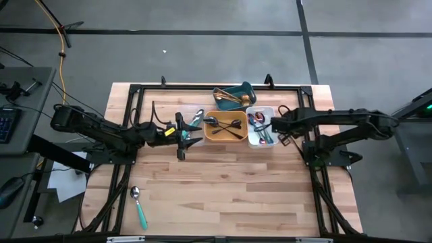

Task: Sort silverware by color (type)
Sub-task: Put the silver spoon into the orange bin

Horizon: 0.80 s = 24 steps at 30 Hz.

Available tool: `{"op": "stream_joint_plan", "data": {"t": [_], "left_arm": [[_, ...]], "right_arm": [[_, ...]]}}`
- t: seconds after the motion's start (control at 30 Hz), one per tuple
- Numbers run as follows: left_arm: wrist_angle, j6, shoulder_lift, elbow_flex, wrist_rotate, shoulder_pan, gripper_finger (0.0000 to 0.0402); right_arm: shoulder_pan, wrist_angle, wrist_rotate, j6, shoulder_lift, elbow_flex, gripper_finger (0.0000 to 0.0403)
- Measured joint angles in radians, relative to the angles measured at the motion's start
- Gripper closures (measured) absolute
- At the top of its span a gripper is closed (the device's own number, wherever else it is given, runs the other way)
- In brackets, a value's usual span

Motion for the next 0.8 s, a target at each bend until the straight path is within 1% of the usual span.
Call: {"op": "stream_joint_plan", "data": {"t": [0.1,0.27,0.47,0.53,0.63,0.7,0.8], "left_arm": [[0.004,0.000,0.000,0.000,0.000,0.000,0.0232],[0.002,0.002,0.000,0.000,0.000,0.001,0.0232],[0.003,0.002,0.000,0.000,0.000,0.001,0.0232],[0.003,0.002,0.000,0.000,0.000,0.001,0.0232],[0.002,0.002,0.000,0.000,0.000,0.001,0.0232],[0.003,0.002,0.000,0.000,0.000,0.001,0.0232],[0.002,0.002,0.000,0.000,0.000,0.001,0.0232]], "right_arm": [[-0.002,-0.009,-0.014,-0.031,0.003,0.017,0.0402],[-0.023,-0.011,-0.047,-0.143,0.005,0.022,0.0402],[-0.069,-0.007,-0.089,-0.164,0.007,0.022,0.0403],[-0.091,0.001,-0.102,-0.236,0.008,0.022,0.0403],[-0.116,0.005,-0.132,-0.425,0.024,0.022,0.0403],[-0.130,0.006,-0.135,-0.521,0.048,0.022,0.0403],[-0.162,0.012,-0.110,-0.589,0.101,0.022,0.0403]]}}
